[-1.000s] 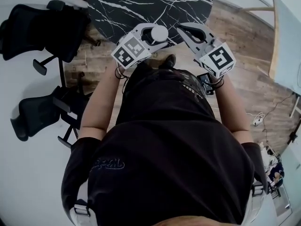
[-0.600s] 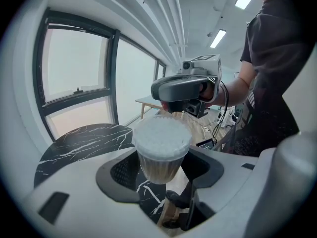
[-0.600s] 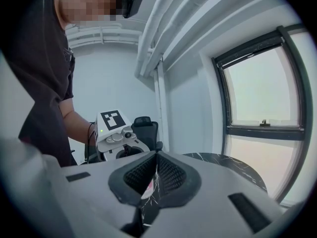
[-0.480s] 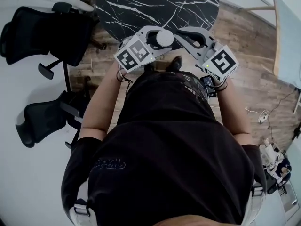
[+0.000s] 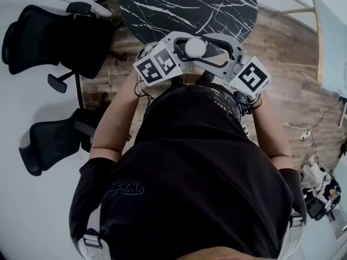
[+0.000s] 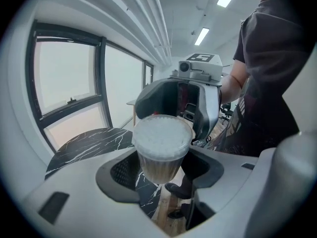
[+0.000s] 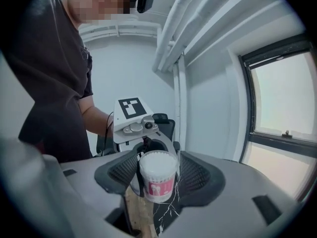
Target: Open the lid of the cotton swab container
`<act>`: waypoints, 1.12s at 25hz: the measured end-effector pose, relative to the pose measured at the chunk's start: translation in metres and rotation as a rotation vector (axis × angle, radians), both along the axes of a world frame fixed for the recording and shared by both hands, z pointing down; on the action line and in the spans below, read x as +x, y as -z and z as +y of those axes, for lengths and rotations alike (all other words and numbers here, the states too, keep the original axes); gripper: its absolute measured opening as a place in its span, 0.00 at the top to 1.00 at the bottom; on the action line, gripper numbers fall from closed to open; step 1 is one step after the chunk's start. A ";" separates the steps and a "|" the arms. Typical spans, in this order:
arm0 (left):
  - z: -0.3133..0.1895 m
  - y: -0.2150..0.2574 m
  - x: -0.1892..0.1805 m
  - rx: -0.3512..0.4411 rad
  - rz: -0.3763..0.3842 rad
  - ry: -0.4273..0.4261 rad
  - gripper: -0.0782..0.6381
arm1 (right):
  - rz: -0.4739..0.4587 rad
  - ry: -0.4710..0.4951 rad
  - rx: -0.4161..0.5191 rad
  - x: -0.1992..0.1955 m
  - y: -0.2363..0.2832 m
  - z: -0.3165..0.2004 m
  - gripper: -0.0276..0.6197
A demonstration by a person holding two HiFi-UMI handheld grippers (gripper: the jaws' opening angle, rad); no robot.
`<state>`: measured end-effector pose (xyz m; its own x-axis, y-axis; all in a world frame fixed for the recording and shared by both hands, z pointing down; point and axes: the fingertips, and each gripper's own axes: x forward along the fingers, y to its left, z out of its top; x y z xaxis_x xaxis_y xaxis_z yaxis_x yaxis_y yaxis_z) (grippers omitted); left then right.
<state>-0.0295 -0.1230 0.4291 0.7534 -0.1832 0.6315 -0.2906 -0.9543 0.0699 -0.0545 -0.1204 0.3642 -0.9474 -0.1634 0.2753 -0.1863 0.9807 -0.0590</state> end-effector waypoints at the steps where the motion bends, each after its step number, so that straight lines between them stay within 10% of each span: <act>1: 0.005 0.003 -0.003 0.002 -0.002 -0.006 0.52 | 0.010 0.002 0.012 -0.006 0.000 0.005 0.55; 16: 0.065 0.012 -0.039 0.043 -0.041 -0.115 0.52 | 0.008 0.029 0.133 -0.052 0.005 0.064 0.55; 28: 0.079 0.020 -0.039 0.048 -0.021 -0.131 0.53 | -0.011 0.000 0.057 -0.051 0.013 0.076 0.55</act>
